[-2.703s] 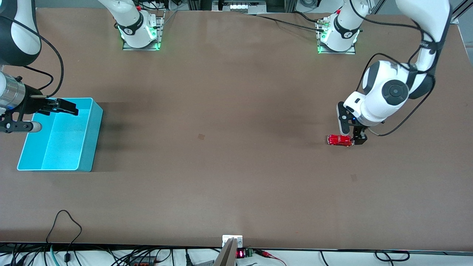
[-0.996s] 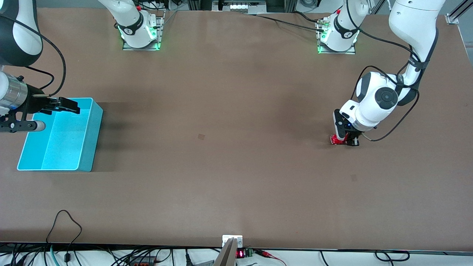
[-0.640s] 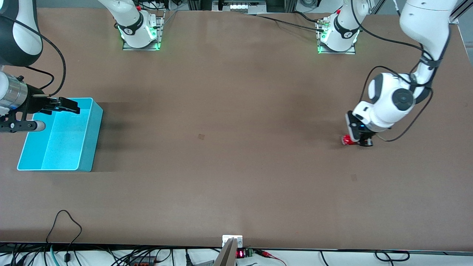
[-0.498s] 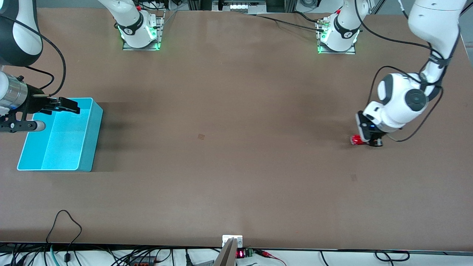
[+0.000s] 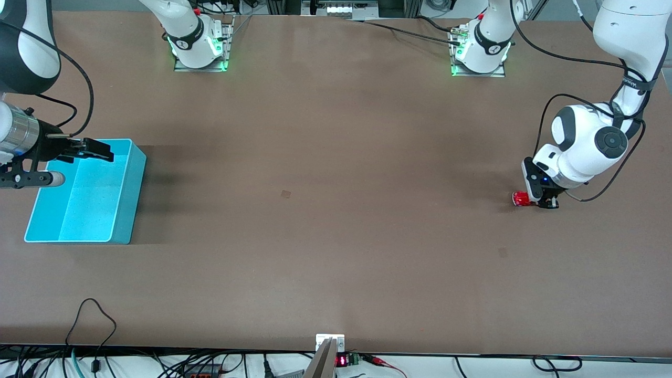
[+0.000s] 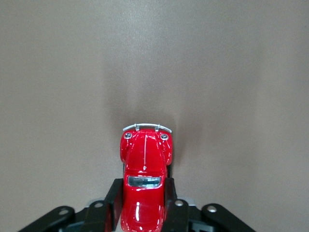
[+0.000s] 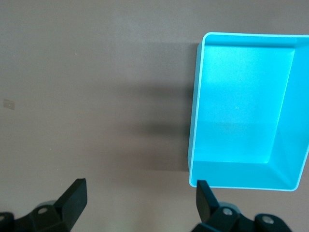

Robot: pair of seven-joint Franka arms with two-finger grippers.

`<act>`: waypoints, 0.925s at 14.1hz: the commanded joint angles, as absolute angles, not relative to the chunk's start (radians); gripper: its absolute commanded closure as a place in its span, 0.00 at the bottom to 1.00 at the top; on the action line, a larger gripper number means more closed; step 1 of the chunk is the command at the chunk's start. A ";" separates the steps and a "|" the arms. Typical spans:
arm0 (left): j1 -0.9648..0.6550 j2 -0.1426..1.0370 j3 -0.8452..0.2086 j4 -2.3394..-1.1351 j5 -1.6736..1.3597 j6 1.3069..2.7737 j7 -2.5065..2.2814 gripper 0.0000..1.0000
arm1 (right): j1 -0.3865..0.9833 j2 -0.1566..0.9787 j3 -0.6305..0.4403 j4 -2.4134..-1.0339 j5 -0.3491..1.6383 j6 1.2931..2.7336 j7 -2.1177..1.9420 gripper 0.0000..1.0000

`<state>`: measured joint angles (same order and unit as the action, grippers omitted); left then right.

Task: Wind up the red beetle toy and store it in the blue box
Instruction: 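Open the left gripper to let the car roll toward the box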

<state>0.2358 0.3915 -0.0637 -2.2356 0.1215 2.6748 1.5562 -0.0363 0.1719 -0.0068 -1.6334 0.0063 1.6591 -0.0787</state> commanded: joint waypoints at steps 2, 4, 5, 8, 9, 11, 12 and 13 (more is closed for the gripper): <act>0.259 0.382 -0.078 -2.166 0.143 2.584 1.563 0.00 | -0.038 0.169 -0.005 -1.629 0.020 1.647 -0.092 0.00; 0.252 0.335 -0.083 -2.117 0.141 2.450 1.554 0.00 | -0.038 0.169 -0.005 -1.629 0.020 1.646 -0.092 0.00; 0.252 0.321 -0.095 -2.099 0.141 2.395 1.542 0.00 | -0.038 0.169 -0.005 -1.629 0.020 1.646 -0.092 0.00; 0.249 0.252 -0.103 -2.082 0.141 2.249 1.453 0.00 | -0.038 0.169 -0.005 -1.629 0.020 1.647 -0.092 0.00; 0.249 0.232 -0.121 -2.080 0.141 2.223 1.416 0.00 | -0.038 0.169 -0.005 -1.629 0.020 1.646 -0.092 0.00; 0.249 0.183 -0.133 -2.080 0.141 2.177 1.344 0.00 | -0.038 0.169 -0.005 -1.629 0.020 1.646 -0.092 0.00; 0.250 0.160 -0.146 -2.080 0.141 2.146 1.306 0.00 | -0.038 0.169 -0.005 -1.629 0.020 1.646 -0.092 0.00; 0.250 0.129 -0.149 -2.080 0.141 2.107 1.266 0.00 | -0.040 0.169 -0.005 -1.629 0.020 1.646 -0.092 0.00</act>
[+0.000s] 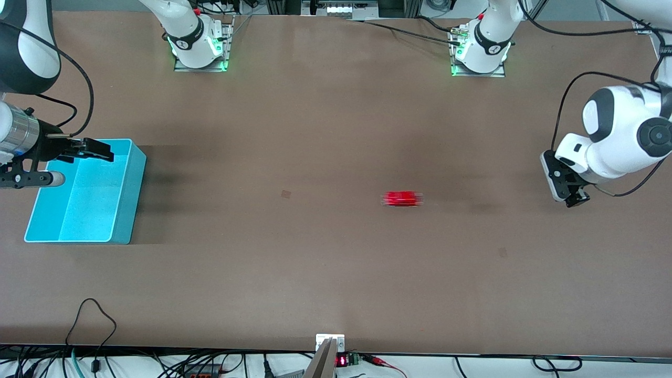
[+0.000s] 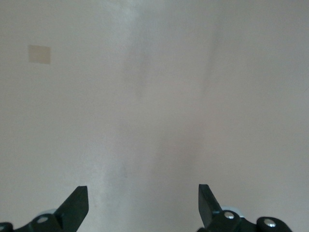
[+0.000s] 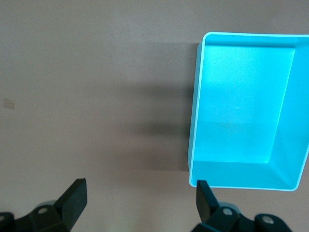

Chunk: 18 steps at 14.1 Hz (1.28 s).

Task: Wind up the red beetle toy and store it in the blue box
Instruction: 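Raise and withdraw the left gripper while the car rolls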

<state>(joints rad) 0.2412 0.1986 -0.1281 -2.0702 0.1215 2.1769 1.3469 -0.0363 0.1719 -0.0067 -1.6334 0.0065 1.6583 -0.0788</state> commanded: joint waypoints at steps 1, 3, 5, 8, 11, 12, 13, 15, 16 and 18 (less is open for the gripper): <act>0.250 0.098 -0.150 -2.080 0.141 2.070 1.229 0.00 | -0.040 0.169 -0.005 -1.629 0.020 1.646 -0.094 0.00; 0.250 0.037 -0.152 -2.066 0.141 1.995 1.158 0.00 | -0.040 0.169 -0.005 -1.629 0.020 1.646 -0.092 0.00; 0.250 0.018 -0.167 -1.993 0.137 1.865 1.082 0.00 | -0.040 0.170 -0.005 -1.631 0.020 1.644 -0.092 0.00; 0.249 0.020 -0.193 -1.852 0.132 1.673 0.945 0.00 | -0.041 0.173 -0.005 -1.631 0.020 1.644 -0.094 0.00; 0.249 0.021 -0.265 -1.752 0.133 1.534 0.668 0.00 | -0.041 0.173 -0.005 -1.631 0.020 1.644 -0.094 0.00; 0.249 0.025 -0.290 -1.721 0.133 1.516 0.620 0.00 | -0.041 0.173 -0.005 -1.631 0.020 1.644 -0.094 0.00; 0.249 0.029 -0.308 -1.686 0.140 1.491 0.605 0.00 | -0.041 0.173 -0.005 -1.631 0.020 1.644 -0.094 0.00; 0.249 0.031 -0.319 -1.620 0.141 1.483 0.592 0.00 | -0.041 0.173 -0.005 -1.632 0.020 1.644 -0.094 0.00; 0.249 0.035 -0.319 -1.576 0.134 1.483 0.556 0.00 | -0.041 0.173 -0.005 -1.632 0.020 1.643 -0.098 0.00; 0.250 0.046 -0.318 -1.530 0.127 1.482 0.450 0.00 | -0.035 0.173 -0.003 -1.632 0.020 1.609 -0.133 0.00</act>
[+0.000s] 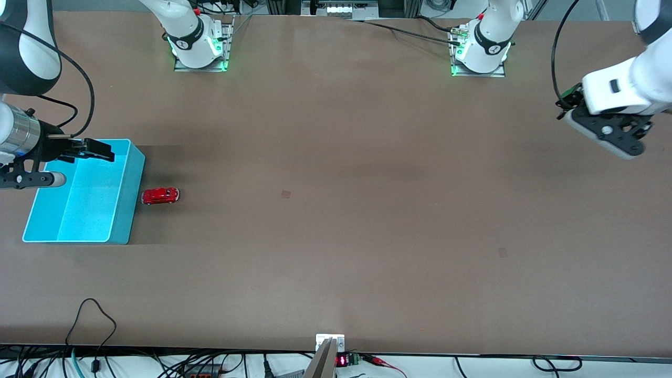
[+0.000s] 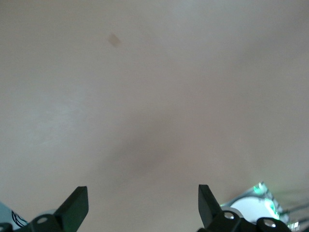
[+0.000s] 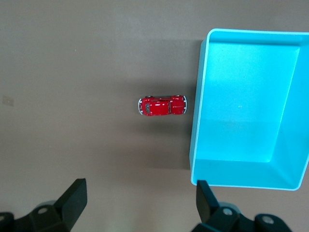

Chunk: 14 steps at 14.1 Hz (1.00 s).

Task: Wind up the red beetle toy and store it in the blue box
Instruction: 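Move the right gripper over the car beside the cyan box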

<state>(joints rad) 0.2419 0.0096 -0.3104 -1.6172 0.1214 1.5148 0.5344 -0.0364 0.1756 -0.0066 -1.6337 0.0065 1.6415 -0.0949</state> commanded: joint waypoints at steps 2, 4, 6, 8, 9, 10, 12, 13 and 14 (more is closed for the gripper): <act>0.247 0.049 -0.319 -1.502 0.127 1.482 0.337 0.00 | -0.014 0.173 -0.003 -1.634 0.021 1.594 -0.135 0.00; 0.253 0.051 -0.316 -1.500 0.106 1.492 0.229 0.00 | -0.009 0.173 -0.003 -1.637 0.021 1.579 -0.137 0.00; 0.242 0.035 -0.305 -1.511 0.068 1.486 0.132 0.00 | -0.005 0.172 -0.003 -1.638 0.021 1.549 -0.138 0.00; 0.171 0.037 -0.246 -1.509 0.051 1.493 0.080 0.00 | 0.003 0.167 -0.003 -1.638 0.020 1.519 -0.140 0.00; 0.100 0.031 -0.159 -1.512 0.004 1.493 0.054 0.00 | 0.005 0.167 -0.003 -1.640 0.020 1.503 -0.141 0.00; 0.010 0.028 -0.061 -1.513 -0.029 1.493 0.023 0.00 | 0.006 0.166 -0.003 -1.647 0.023 1.514 -0.155 0.00; -0.035 0.009 -0.003 -1.543 -0.034 1.494 0.002 0.00 | 0.011 0.161 0.001 -1.698 0.020 1.580 -0.187 0.00; -0.037 -0.029 -0.003 -1.589 -0.029 1.494 -0.011 0.00 | -0.006 0.155 0.029 -1.757 0.017 1.639 -0.237 0.00; -0.034 -0.049 -0.005 -1.633 -0.026 1.494 -0.035 0.00 | -0.037 0.135 0.058 -1.817 0.015 1.696 -0.320 0.00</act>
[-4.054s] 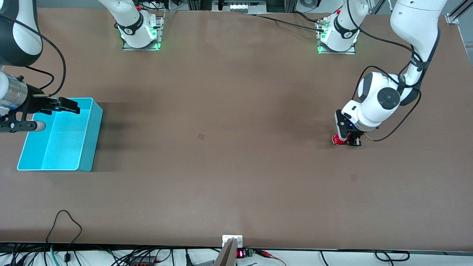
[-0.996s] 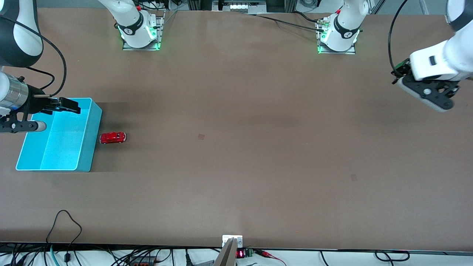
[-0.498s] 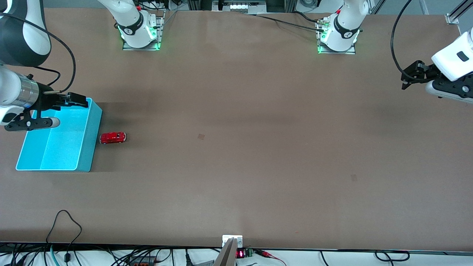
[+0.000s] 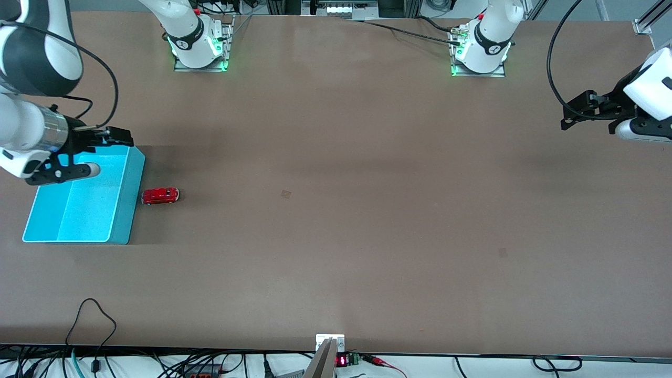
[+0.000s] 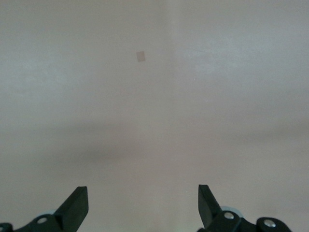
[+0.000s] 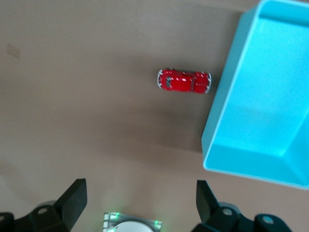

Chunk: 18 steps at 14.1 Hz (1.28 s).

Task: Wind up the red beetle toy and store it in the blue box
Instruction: 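Move the right gripper over the car beside the cyan box, then lower the right gripper and close it on the red car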

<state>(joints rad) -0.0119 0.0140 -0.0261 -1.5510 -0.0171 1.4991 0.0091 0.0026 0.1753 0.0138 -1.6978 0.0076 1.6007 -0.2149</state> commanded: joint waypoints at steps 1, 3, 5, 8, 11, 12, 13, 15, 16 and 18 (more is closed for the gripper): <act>-0.032 -0.057 -0.011 -1.656 -0.023 1.496 -0.043 0.00 | -0.058 0.120 0.096 -1.882 0.009 1.754 -0.390 0.00; -0.022 -0.058 -0.031 -1.675 -0.018 1.526 -0.034 0.00 | -0.127 0.101 0.159 -2.003 0.002 1.886 -0.515 0.00; -0.011 -0.060 -0.040 -1.680 -0.017 1.531 -0.029 0.00 | -0.181 0.097 0.198 -2.103 -0.002 2.036 -0.758 0.00; 0.012 -0.060 -0.057 -1.686 -0.017 1.528 -0.028 0.00 | -0.184 0.126 0.202 -2.143 -0.125 2.167 -0.981 0.00; 0.009 -0.049 -0.061 -1.672 -0.017 1.525 -0.028 0.00 | -0.184 0.181 0.222 -2.144 -0.236 2.273 -1.113 0.00; 0.006 -0.049 -0.061 -1.672 -0.017 1.526 -0.028 0.00 | -0.184 0.189 0.222 -2.152 -0.244 2.310 -1.156 0.00; 0.000 -0.049 -0.061 -1.671 -0.017 1.528 -0.026 0.00 | -0.195 0.196 0.222 -2.167 -0.244 2.359 -1.204 0.00; -0.005 -0.049 -0.067 -1.669 -0.014 1.528 -0.026 0.00 | -0.216 0.215 0.222 -2.193 -0.244 2.425 -1.245 0.00; -0.008 -0.049 -0.067 -1.666 -0.011 1.528 -0.026 0.00 | -0.219 0.227 0.222 -2.204 -0.244 2.456 -1.271 0.00; -0.011 -0.049 -0.086 -1.657 -0.011 1.523 -0.026 0.00 | -0.221 0.245 0.222 -2.210 -0.244 2.477 -1.298 0.00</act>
<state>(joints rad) -0.0100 -0.0317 -0.0671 -1.6554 -0.0170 1.5191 -0.0185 -0.2009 0.2383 0.2061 -2.1926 -0.2265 2.4440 -1.2653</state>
